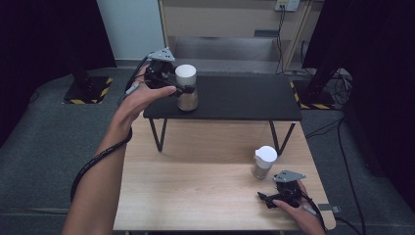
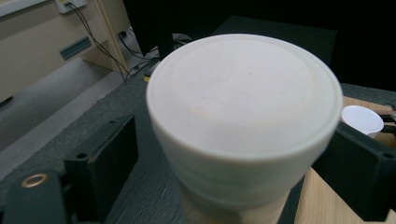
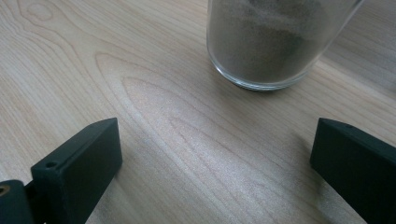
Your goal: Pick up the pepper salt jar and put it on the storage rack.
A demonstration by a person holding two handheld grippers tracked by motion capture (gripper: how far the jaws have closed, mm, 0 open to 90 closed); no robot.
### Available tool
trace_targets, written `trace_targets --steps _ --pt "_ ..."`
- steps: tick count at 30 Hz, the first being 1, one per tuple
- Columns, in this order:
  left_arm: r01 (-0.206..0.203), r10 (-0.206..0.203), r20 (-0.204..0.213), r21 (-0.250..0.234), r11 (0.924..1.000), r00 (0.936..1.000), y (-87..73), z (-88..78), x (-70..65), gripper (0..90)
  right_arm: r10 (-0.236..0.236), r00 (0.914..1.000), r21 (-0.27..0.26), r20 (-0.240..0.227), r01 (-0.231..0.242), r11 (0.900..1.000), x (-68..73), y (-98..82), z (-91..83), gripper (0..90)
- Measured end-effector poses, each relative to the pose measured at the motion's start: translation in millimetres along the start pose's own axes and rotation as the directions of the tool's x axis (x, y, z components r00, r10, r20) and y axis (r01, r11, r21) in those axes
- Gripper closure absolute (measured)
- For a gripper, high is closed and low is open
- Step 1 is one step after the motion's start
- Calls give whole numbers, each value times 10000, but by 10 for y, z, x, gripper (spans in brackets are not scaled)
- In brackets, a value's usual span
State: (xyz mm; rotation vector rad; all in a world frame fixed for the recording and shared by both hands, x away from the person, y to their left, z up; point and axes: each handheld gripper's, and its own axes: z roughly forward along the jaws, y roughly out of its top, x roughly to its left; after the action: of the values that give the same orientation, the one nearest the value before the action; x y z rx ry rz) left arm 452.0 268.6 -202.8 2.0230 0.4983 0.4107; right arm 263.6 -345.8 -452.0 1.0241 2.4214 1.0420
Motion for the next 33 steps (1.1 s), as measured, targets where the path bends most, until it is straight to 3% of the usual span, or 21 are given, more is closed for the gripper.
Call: trace_targets --steps 11,16,25,33 --pt "-534 588 -952 576 9969 9937 -52 -254 -307 27 -2 10000 1 16 2 10000 4 0 -1 29" --pt "-494 547 -1294 438 9978 9901 -163 -396 -437 26 7 10000 2 14 -7 10000 4 0 -1 30" --pt "-781 837 -1402 448 9959 9866 -313 -605 -724 27 28 10000 10 44 -28 10000 12 0 -4 32" --pt "-842 917 -1346 602 9946 9866 -451 -630 -934 28 104 9999 -10 126 -104 9999 37 -10 -11 35"
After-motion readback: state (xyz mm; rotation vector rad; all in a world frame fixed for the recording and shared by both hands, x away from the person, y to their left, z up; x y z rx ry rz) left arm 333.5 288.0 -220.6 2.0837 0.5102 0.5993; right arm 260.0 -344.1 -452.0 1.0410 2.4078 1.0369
